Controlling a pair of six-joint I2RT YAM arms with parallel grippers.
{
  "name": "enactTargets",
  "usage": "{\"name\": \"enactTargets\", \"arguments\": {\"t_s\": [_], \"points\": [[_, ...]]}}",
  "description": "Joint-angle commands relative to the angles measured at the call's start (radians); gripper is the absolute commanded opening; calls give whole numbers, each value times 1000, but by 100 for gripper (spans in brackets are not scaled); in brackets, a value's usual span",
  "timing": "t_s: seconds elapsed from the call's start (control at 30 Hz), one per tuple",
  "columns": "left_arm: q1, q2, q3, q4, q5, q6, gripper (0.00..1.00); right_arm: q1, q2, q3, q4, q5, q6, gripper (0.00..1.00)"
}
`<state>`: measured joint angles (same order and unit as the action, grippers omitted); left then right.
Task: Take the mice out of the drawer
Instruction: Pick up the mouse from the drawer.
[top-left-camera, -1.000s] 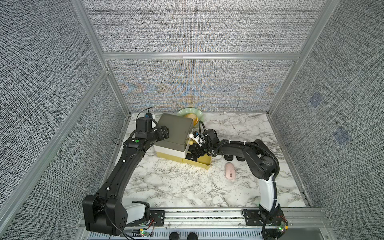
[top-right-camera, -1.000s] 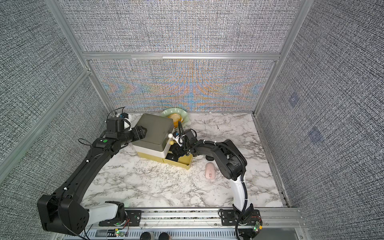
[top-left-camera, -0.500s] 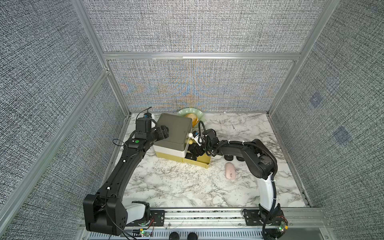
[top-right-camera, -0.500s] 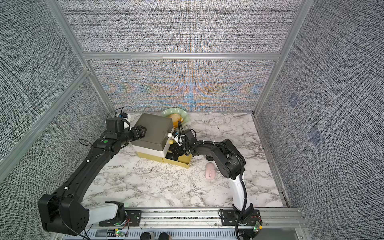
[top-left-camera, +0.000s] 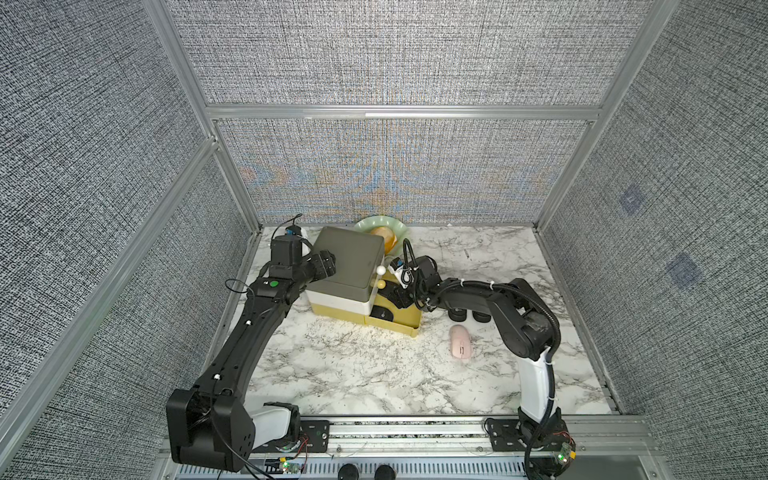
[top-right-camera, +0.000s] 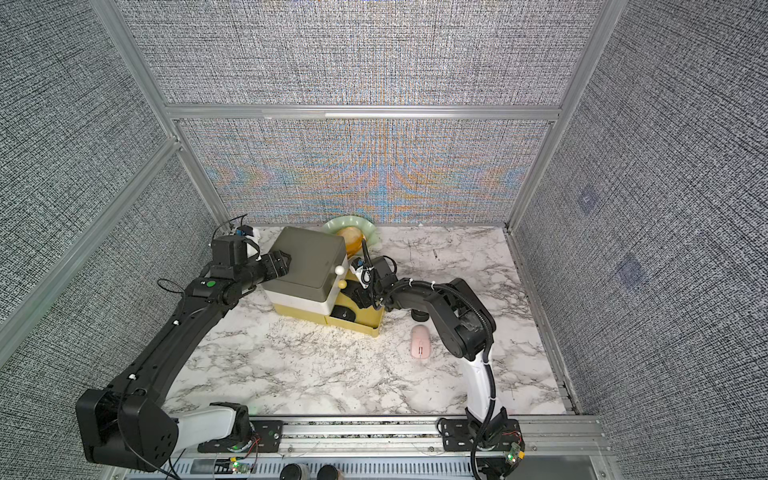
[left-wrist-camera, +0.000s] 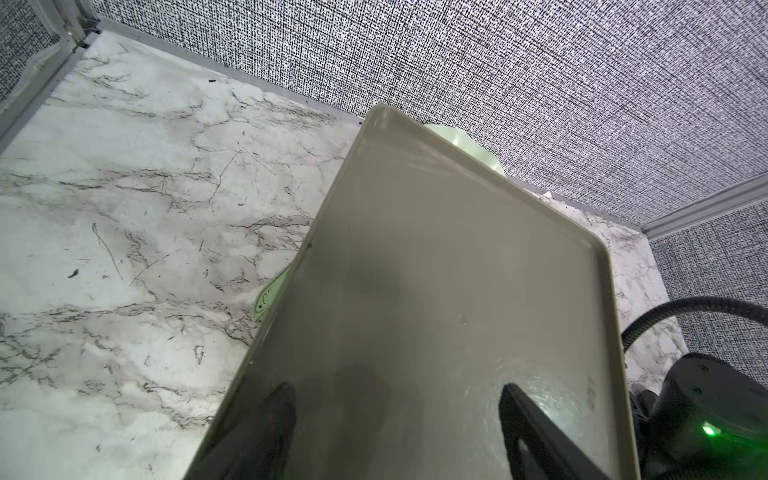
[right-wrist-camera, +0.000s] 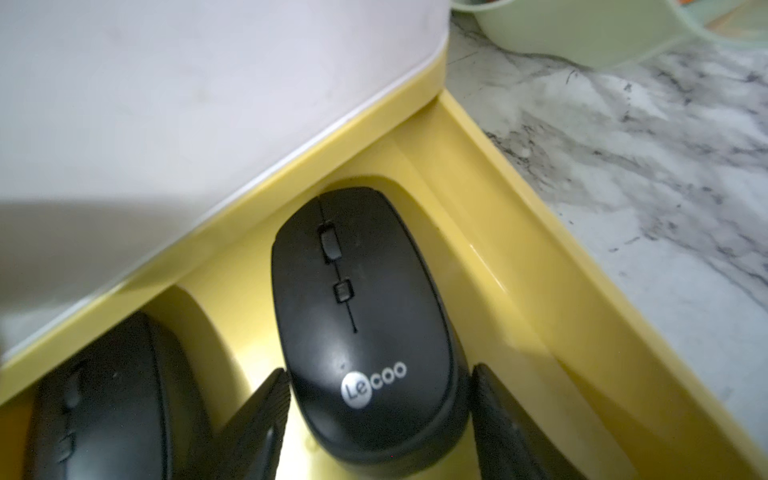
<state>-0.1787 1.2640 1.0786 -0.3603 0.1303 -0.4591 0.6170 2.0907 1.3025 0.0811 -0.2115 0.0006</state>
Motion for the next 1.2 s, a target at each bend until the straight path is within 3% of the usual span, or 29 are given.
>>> {"name": "enactTargets", "arguments": {"t_s": [0.0, 0.1, 0.27, 0.53, 0.97, 1.17], "points": [[4, 0, -2, -48, -5, -1, 79, 1, 21, 25, -49, -39, -31, 73], [4, 3, 0, -49, -2, -1, 79, -3, 43, 59, -78, -33, -41, 78], [4, 1, 4, -46, 0, -4, 79, -2, 70, 92, -90, -9, -46, 78], [4, -5, 10, -50, 0, -5, 79, -1, 36, 60, -86, 42, -46, 67], [4, -26, 32, -60, 21, 11, 80, -1, -121, -19, -98, 112, 120, 54], [4, -50, 72, -114, 40, 42, 86, -3, -258, -110, -103, 119, 196, 53]]}}
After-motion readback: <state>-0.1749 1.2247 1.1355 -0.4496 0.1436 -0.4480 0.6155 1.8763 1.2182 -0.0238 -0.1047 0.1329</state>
